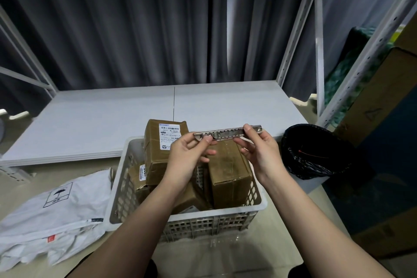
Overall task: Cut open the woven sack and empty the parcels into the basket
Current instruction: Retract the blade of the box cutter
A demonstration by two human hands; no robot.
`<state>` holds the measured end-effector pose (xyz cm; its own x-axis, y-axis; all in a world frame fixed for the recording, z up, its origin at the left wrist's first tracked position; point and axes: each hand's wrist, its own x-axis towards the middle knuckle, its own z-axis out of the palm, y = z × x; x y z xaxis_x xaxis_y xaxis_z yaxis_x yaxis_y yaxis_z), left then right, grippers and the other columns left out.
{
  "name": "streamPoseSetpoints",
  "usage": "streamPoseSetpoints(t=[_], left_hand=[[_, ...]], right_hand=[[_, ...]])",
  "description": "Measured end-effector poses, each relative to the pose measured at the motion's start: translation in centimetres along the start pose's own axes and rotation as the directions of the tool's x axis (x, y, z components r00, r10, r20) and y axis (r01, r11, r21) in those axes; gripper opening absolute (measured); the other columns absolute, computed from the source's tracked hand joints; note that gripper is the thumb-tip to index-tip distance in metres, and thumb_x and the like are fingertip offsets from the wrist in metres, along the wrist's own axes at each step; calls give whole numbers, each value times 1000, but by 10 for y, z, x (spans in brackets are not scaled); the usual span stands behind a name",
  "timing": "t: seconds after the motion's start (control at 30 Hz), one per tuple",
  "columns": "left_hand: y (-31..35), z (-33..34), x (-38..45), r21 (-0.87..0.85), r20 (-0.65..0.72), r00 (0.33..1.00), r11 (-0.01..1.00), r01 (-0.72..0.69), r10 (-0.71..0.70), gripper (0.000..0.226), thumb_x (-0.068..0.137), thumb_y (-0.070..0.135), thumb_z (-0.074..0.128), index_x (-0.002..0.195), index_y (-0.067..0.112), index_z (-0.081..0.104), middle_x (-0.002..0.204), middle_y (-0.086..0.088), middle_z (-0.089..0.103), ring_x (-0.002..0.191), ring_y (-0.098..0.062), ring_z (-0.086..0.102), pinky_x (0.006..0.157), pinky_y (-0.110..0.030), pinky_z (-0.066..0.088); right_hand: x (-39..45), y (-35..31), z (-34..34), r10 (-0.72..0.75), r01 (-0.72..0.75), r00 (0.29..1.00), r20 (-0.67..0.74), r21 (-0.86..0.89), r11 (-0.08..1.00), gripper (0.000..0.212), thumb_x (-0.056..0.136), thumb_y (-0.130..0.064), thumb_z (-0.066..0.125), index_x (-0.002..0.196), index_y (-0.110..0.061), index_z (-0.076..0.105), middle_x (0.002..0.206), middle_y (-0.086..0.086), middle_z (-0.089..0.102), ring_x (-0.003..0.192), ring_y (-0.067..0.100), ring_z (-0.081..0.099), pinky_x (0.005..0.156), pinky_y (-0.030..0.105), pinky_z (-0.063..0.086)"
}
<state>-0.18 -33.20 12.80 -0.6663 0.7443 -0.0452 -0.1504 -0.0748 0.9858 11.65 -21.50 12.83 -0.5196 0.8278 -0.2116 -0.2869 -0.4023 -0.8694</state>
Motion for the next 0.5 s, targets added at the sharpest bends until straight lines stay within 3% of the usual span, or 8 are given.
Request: streamPoseSetpoints(t=[0.13, 0.23, 0.37, 0.5], left_hand=[[1, 1, -1, 37, -36, 998, 998, -54, 55, 5, 89, 12, 62, 90, 7, 64, 81, -5, 74, 61, -8, 67, 53, -15, 51], [3, 1, -2, 47, -41, 996, 996, -73, 75, 7, 89, 12, 62, 93, 7, 66, 81, -5, 73, 61, -8, 66, 53, -15, 51], [4, 1, -3, 37, -41, 995, 995, -90, 91, 6, 90, 11, 61, 93, 9, 65, 79, -5, 72, 59, -7, 65, 53, -16, 51], [3, 0, -1, 35, -39, 995, 995, -88, 90, 4, 92, 11, 58, 93, 9, 61, 79, -5, 71, 58, -6, 65, 51, -15, 51]], right_hand=[[1, 2, -2, -3, 3, 1000, -9, -22, 1000, 10, 92, -25, 59, 92, -16, 60, 83, -2, 71, 64, 9, 71, 46, 12, 45], [2, 2, -2, 9, -10, 1000, -22, -69, 998, 34, 96, -31, 50, 114, -4, 59, 98, 9, 72, 66, 12, 72, 44, 12, 46], [2, 3, -3, 26, -28, 999, -32, -66, 997, 42, 101, -35, 39, 121, -2, 56, 82, 6, 76, 67, 15, 73, 42, 13, 47], [1, 2, -2, 32, -34, 999, -36, -62, 997, 49, 102, -38, 33, 128, -1, 49, 99, 15, 72, 65, 17, 73, 39, 13, 46]])
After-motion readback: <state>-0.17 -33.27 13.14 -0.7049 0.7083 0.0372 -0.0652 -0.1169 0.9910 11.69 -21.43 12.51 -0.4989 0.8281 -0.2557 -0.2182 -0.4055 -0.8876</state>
